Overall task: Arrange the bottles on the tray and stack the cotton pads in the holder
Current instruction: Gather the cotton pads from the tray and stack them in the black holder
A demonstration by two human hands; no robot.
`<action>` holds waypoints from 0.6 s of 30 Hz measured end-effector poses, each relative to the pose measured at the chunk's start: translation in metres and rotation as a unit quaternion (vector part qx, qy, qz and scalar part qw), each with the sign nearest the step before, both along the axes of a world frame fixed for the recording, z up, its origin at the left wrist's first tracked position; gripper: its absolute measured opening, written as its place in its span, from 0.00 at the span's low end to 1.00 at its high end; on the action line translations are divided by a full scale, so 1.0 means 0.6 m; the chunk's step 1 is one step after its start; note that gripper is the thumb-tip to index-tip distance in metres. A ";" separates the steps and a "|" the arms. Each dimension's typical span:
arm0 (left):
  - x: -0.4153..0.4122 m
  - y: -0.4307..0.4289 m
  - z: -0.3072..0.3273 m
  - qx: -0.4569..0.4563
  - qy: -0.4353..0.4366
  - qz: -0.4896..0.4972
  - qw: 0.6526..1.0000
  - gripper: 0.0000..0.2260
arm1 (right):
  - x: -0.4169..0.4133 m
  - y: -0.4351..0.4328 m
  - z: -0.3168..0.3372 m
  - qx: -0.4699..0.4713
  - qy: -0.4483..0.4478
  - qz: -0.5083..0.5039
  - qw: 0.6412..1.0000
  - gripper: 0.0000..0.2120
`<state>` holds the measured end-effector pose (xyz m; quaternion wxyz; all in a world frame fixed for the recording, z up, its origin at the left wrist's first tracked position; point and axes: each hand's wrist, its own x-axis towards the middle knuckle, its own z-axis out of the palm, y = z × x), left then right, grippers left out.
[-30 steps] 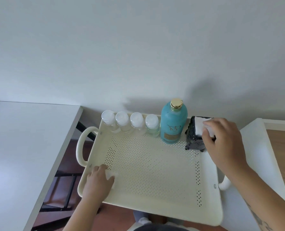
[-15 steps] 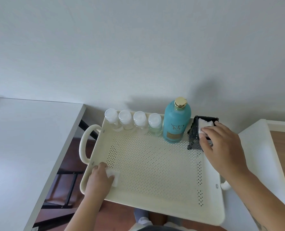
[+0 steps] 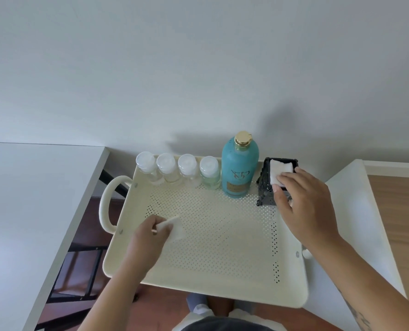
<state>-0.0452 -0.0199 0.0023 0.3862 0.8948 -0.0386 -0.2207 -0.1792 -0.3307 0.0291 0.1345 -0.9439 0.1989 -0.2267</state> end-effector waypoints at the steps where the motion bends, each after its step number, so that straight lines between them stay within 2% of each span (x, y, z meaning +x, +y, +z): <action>1: -0.001 -0.015 0.008 -0.030 0.012 0.004 0.999 0.03 | 0.000 0.000 0.000 -0.004 0.008 0.000 1.000 0.15; 7: -0.014 -0.105 0.058 -0.189 0.077 0.007 0.979 0.02 | -0.003 0.008 0.008 0.007 0.052 -0.015 0.999 0.18; 13: -0.036 -0.180 0.101 -0.291 0.134 -0.032 0.947 0.06 | -0.020 0.047 0.050 0.083 -0.017 -0.062 0.995 0.14; 14: -0.040 -0.189 0.105 -0.304 0.148 -0.037 0.940 0.06 | -0.025 0.058 0.058 0.119 -0.026 -0.071 0.990 0.14; 16: -0.049 -0.205 0.111 -0.344 0.191 -0.034 0.919 0.07 | -0.032 0.076 0.070 0.252 -0.040 -0.068 0.965 0.14; 18: -0.056 -0.216 0.113 -0.388 0.241 -0.024 0.889 0.08 | -0.035 0.088 0.079 0.408 -0.030 -0.053 0.911 0.15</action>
